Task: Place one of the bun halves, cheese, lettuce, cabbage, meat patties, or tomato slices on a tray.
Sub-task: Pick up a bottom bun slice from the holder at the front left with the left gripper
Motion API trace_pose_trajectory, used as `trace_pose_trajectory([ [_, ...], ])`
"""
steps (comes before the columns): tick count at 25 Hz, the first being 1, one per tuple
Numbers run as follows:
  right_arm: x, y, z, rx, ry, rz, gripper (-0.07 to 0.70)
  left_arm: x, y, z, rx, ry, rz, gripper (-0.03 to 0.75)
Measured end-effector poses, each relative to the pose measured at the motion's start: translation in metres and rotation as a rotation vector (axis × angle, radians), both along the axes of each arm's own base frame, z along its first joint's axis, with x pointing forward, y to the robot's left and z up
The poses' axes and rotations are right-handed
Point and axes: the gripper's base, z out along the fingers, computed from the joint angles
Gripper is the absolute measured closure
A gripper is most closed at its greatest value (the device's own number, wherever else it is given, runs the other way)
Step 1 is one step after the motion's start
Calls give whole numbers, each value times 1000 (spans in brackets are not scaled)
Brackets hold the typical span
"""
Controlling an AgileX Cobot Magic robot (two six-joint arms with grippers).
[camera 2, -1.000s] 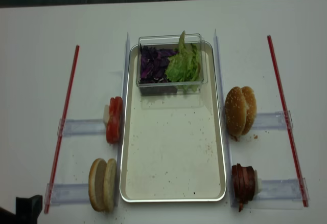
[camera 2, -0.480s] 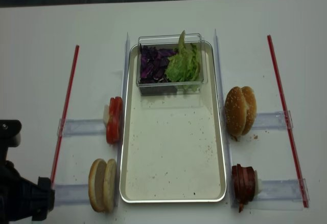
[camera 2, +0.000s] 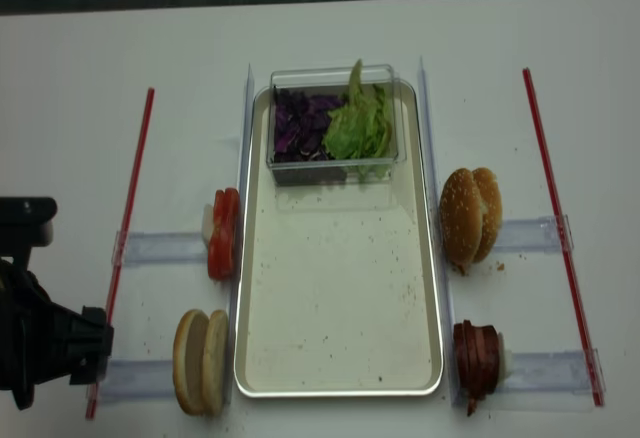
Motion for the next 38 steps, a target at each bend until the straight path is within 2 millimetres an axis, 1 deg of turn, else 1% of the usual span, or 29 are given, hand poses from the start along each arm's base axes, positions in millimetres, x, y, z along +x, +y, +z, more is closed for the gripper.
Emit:
trace_pose_trajectory([
  [7,0,0,0,0,0,0,267,8,-4,12,-40,-51,7,73],
  [13,0,0,0,0,0,0,267,8,-9,13,-86,-54,14,73],
  [18,0,0,0,0,0,0,267,9,-22,18,-102,-62,-2,83],
  [22,0,0,0,0,0,0,267,9,-42,23,-126,-79,-24,86],
  [30,0,0,0,0,0,0,267,3,-94,36,-176,-101,-73,87],
  [36,0,0,0,0,0,0,267,3,-135,34,-162,-74,-98,87],
  [38,0,0,0,0,0,0,267,2,-147,29,-160,-63,-105,87],
])
